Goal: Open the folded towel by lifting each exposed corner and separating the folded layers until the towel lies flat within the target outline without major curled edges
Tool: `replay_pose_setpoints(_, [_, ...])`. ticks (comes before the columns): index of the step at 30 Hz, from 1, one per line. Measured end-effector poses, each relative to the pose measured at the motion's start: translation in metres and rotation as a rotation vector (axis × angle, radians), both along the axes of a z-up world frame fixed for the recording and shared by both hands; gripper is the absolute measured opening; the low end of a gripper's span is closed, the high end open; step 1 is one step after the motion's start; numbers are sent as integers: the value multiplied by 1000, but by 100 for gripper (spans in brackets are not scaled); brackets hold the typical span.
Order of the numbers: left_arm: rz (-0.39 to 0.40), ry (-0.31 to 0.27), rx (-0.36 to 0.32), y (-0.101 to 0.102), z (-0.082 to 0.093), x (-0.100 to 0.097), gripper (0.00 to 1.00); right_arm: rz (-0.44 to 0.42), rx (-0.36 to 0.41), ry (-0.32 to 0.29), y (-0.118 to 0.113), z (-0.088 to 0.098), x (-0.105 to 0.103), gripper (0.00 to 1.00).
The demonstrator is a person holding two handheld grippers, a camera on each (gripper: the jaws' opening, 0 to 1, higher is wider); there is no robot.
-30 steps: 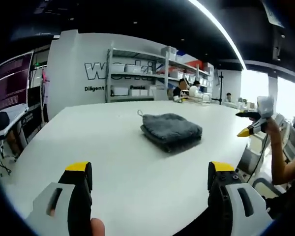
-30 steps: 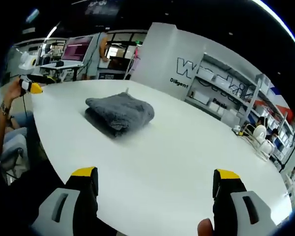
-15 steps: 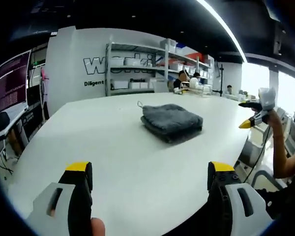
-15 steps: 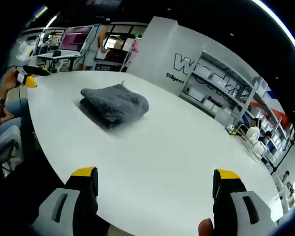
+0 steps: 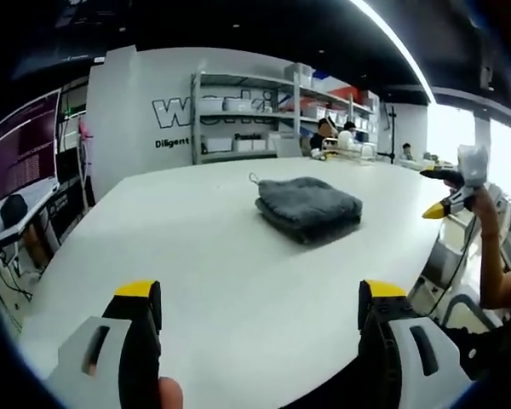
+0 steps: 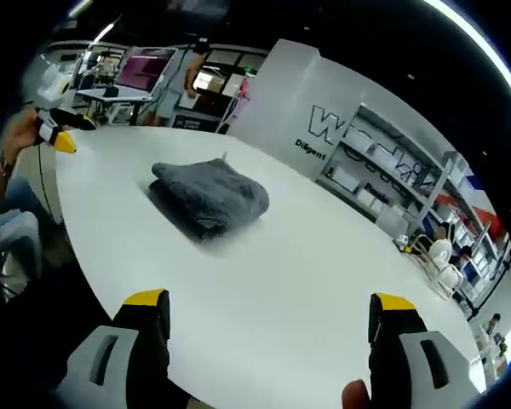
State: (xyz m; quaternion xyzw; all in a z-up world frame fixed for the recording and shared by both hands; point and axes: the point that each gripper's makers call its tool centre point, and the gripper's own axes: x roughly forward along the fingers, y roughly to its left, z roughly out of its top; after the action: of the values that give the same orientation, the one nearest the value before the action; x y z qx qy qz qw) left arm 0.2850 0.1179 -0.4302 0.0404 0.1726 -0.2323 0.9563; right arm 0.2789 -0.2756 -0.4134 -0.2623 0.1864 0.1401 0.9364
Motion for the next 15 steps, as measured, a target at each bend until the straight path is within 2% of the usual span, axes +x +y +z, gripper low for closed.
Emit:
replay_pose_setpoints(4, [-3,2,2,0,0,-1,94,31,-68,30,11,0,5,99])
replay_pose_setpoints(7, [-4,2,18,0,0,-3,95,66,-126,13,25,11,14,99])
replay_pose_setpoints(13, [-25,5,15,-5,0,-4,95,138,-161,-13,60,28,38,97])
replay_pose_setpoints(15, [-28,7,16,-6,0,-4,95,179,-161,15,76,23,46,96])
